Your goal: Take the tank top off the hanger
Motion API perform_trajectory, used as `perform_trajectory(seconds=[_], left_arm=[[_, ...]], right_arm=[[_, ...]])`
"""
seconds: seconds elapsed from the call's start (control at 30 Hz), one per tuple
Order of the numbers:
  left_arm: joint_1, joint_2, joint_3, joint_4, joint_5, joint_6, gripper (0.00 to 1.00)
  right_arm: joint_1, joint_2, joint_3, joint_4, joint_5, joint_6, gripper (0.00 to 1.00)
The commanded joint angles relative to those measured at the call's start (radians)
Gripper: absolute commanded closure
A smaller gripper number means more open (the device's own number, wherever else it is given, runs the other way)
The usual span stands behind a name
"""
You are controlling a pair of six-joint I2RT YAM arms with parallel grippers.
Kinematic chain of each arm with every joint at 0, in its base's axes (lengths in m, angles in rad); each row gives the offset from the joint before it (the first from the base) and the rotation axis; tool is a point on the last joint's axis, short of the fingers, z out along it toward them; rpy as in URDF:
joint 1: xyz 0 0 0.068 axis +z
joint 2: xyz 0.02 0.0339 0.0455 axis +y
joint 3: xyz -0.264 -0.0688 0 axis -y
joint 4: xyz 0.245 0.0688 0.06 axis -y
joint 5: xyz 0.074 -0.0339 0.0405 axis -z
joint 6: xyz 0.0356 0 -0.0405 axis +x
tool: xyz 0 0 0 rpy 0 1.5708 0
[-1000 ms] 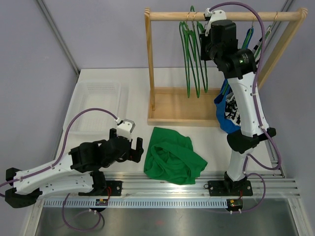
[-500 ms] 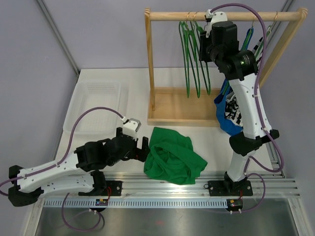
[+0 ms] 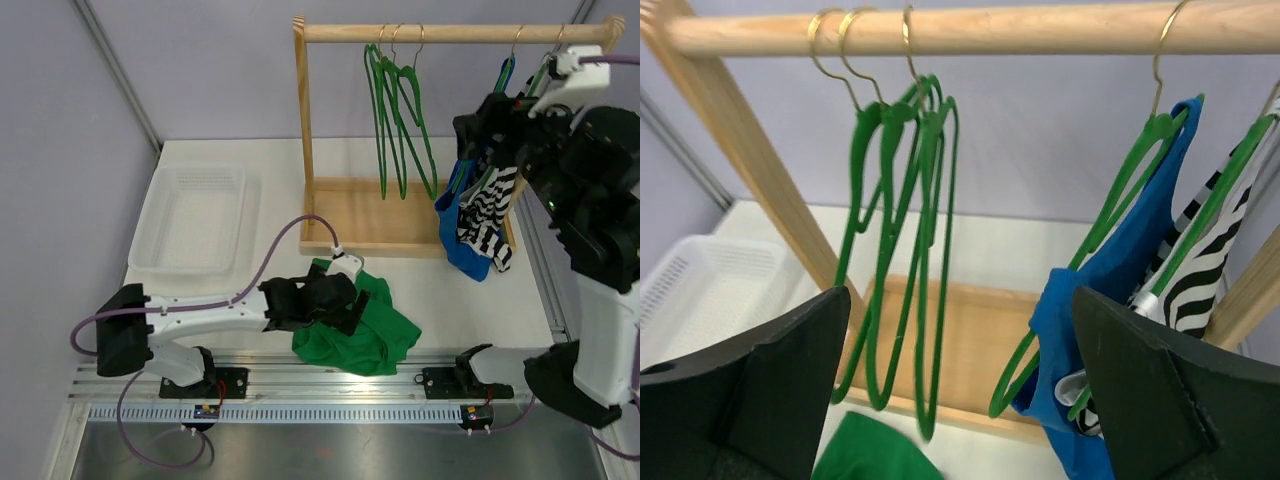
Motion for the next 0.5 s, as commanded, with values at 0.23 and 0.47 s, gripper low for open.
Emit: perform_trajectory(seconds=[0.23,0.47], left_arm=[[-0.064,0.312,0.171,0.051,0.041,-0.01,0.01],[-0.063,0.412,0.101,0.14,0.114,-0.024,0.15]], right_arm=[[0.004,-0.437,-0.482,0.181,-0.303,0.088,0.0],[0.003,-0.525,-0.595,0.198,-0.416,0.096,0.0]])
